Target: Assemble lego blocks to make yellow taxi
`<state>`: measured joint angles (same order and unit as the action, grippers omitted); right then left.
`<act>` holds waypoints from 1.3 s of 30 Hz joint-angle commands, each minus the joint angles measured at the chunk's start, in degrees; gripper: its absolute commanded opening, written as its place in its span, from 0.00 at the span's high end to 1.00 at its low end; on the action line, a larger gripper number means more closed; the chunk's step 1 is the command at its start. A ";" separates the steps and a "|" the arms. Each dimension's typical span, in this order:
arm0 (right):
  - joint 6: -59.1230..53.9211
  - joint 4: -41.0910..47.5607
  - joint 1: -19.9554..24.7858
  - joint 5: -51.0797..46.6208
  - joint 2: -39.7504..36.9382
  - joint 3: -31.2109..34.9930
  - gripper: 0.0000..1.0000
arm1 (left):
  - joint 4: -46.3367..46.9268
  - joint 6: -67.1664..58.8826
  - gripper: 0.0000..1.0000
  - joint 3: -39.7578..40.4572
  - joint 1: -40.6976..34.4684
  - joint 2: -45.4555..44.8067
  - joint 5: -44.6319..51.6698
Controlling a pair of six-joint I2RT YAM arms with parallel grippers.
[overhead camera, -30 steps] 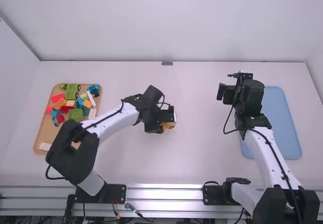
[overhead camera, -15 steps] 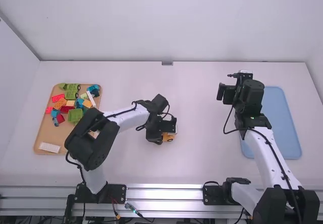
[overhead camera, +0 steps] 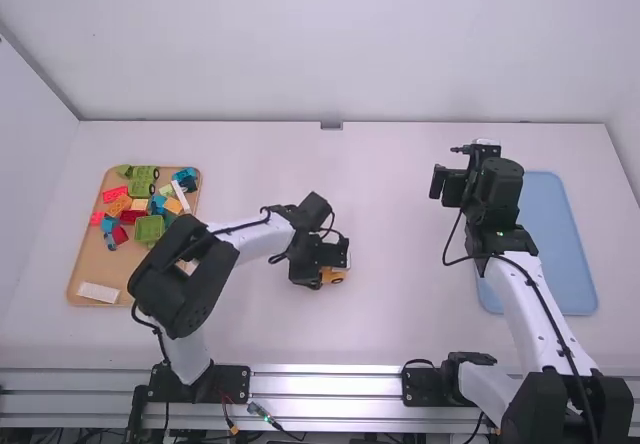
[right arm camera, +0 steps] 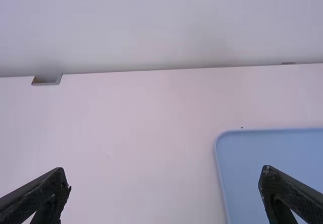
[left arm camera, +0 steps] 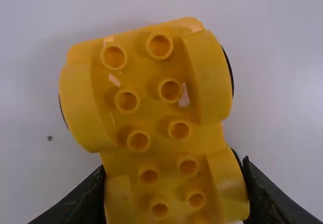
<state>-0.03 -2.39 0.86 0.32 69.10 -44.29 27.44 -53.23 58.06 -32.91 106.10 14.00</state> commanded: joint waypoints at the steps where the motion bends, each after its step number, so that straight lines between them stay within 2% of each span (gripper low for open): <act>1: 0.22 0.04 -0.17 -0.13 0.35 -1.92 0.01 | -0.11 -0.59 0.50 -0.81 -0.31 0.31 -0.07; 2: 0.22 0.04 -0.15 -0.15 0.35 -1.92 0.01 | -0.35 -0.61 0.36 -0.68 -0.33 0.31 -0.07; 3: 0.22 0.04 -0.17 -0.11 0.35 -1.92 0.01 | -0.87 -0.59 0.32 -0.68 -0.31 0.31 -0.11; 4: 0.22 0.04 -0.17 -0.13 0.35 -1.92 0.01 | -1.86 -0.61 0.01 -0.68 -0.33 0.31 -0.79; 10: 0.24 0.00 -0.11 -0.17 0.35 -1.92 0.01 | -6.67 4.76 0.01 -0.66 -0.42 -1.51 -7.87; 13: 0.22 -0.15 -0.09 -0.11 0.35 -1.92 0.01 | -4.44 3.28 0.01 0.33 -0.33 -3.87 -8.57; 20: 0.24 -0.52 -0.17 -0.28 0.35 -1.92 0.01 | 5.38 -3.82 0.01 4.31 3.23 -16.74 -5.51; 26: 0.22 0.07 -0.09 -0.31 0.35 -1.92 0.01 | 0.07 9.27 0.01 4.35 16.72 -25.53 -6.12; 28: 0.20 0.04 -0.07 -0.31 0.35 -1.92 0.01 | -3.45 16.20 0.01 4.35 22.73 -26.40 -6.64; 32: 0.22 -1.88 -0.07 -0.28 0.35 -1.92 0.01 | -15.28 39.10 0.01 4.35 37.11 -26.36 -12.48; 36: 0.20 -3.37 -0.15 -0.28 0.35 -1.92 0.01 | -20.92 53.09 0.01 4.35 45.07 -25.86 -16.70; 39: 0.20 -4.33 -0.09 -0.33 0.35 -1.92 0.01 | -22.27 58.93 0.01 4.35 49.51 -25.88 -17.81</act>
<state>-0.10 -6.52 0.86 -0.01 69.10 -44.31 5.26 -6.02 61.87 15.14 80.18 -1.45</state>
